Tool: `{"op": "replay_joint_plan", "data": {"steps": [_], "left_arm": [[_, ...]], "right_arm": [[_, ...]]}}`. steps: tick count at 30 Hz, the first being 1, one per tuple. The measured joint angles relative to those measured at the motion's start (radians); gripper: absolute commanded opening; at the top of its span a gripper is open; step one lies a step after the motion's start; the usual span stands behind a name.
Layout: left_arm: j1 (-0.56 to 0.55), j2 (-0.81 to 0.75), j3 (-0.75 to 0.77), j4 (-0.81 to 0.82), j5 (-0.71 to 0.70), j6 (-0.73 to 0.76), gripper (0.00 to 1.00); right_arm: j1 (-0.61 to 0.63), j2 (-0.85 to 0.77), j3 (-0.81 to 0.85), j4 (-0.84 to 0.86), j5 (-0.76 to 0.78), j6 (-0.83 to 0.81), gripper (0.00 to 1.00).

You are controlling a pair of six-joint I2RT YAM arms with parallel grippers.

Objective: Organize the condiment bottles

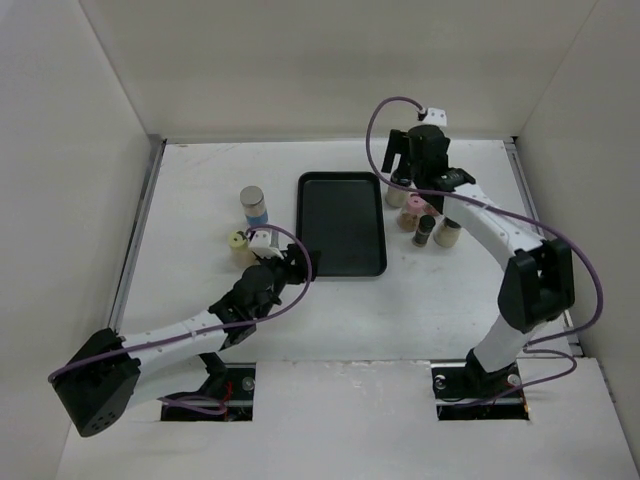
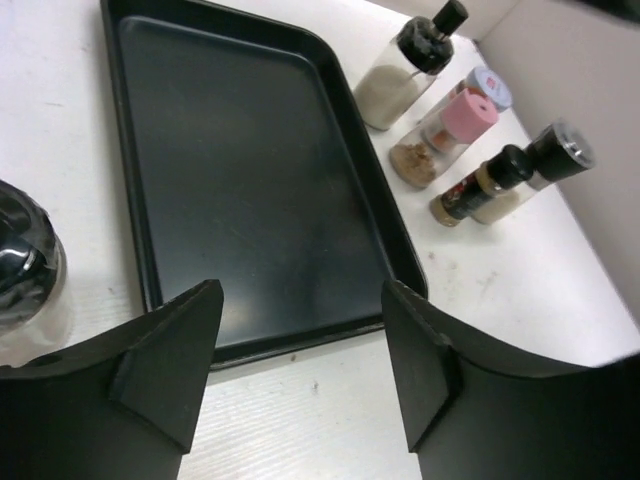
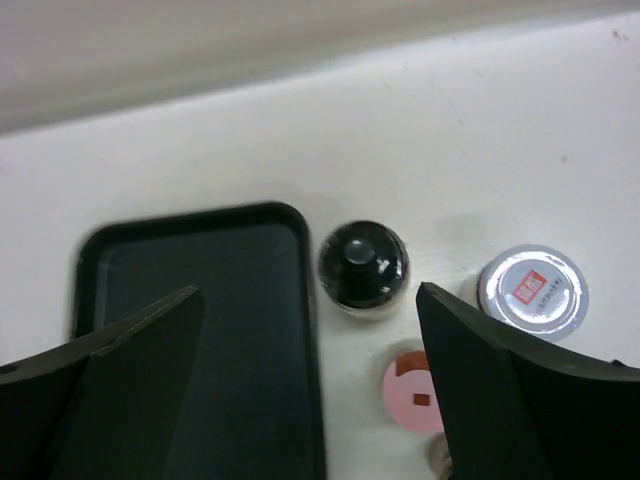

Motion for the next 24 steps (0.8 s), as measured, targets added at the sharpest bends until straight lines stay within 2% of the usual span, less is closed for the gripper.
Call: {"op": "replay_joint_plan", "data": {"steps": [3, 5, 11, 14, 22, 24], "left_arm": [[0.009, -0.013, -0.027, 0.033, 0.026, -0.001, 0.81], [0.012, -0.03, -0.042, 0.055, 0.032, -0.001, 0.84], [0.012, -0.035, -0.05, 0.112, 0.049, -0.001, 0.86], [0.012, -0.023, -0.05, 0.128, 0.052, -0.001, 0.86], [0.01, 0.01, -0.054, 0.158, 0.053, -0.002, 0.87], [0.01, 0.015, -0.054, 0.162, 0.052, -0.002, 0.87]], "right_arm": [[-0.013, 0.097, 0.051, -0.075, -0.003, -0.029, 0.97], [-0.02, 0.148, 0.084, -0.109, -0.008, -0.038, 0.97], [-0.047, 0.251, 0.156, -0.163, -0.038, -0.055, 0.95], [-0.058, 0.287, 0.188, -0.169, -0.049, -0.055, 0.87], [-0.071, 0.389, 0.282, -0.185, -0.079, -0.055, 0.78], [-0.071, 0.412, 0.305, -0.2, -0.083, -0.056, 0.69]]}}
